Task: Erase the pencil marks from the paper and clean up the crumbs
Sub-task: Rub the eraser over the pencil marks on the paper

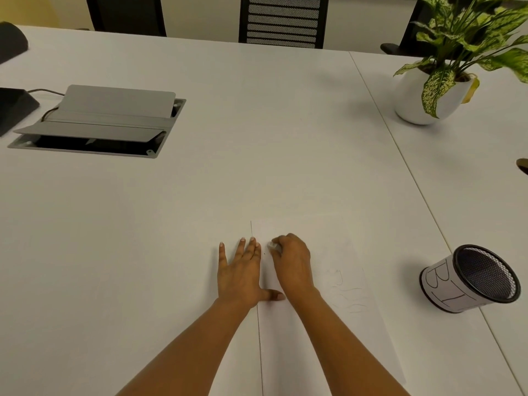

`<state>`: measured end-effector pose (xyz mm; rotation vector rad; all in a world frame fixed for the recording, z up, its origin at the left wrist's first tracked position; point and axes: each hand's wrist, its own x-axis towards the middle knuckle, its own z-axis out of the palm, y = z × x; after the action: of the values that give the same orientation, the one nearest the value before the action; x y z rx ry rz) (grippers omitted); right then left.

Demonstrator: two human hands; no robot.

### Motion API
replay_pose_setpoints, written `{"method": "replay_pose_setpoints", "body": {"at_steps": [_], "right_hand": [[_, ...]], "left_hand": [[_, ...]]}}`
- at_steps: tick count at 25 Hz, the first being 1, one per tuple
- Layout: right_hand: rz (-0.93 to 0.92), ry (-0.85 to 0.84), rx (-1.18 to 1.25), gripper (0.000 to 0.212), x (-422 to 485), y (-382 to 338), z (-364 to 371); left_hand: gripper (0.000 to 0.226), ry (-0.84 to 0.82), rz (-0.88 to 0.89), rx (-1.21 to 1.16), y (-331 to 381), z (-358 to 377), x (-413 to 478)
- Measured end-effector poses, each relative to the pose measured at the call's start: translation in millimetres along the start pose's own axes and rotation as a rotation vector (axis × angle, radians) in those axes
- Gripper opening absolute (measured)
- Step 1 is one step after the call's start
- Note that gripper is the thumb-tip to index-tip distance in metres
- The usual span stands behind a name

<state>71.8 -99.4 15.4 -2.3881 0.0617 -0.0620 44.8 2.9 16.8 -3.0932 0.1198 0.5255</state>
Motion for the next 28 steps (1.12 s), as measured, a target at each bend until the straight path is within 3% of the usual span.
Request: {"method": "replay_pose_setpoints", "body": {"at_steps": [6, 11, 15, 19, 24, 28], "right_hand": [[-0.018, -0.032, 0.036, 0.022, -33, 6, 0], [0.243, 0.146, 0.274, 0.014, -33, 33, -28], [0.301, 0.169, 0.309, 0.011, -31, 38, -29], [0.277, 0.181, 0.305, 0.009, -33, 39, -27], [0.149, 0.121, 0.246, 0.013, -43, 27, -13], [-0.028, 0.067, 0.105, 0.013, -33, 21, -4]], "left_hand": [[0.109, 0.038, 0.010, -0.030, 0, -1, -1], [0.120, 0.078, 0.038, -0.076, -3, 3, 0], [0.112, 0.233, 0.145, -0.263, -6, 18, -2], [0.067, 0.324, -0.002, -0.403, 8, 34, -6], [0.052, 0.459, -0.079, -0.320, 19, 47, -3], [0.051, 0.414, -0.070, -0.266, 20, 48, -1]]}}
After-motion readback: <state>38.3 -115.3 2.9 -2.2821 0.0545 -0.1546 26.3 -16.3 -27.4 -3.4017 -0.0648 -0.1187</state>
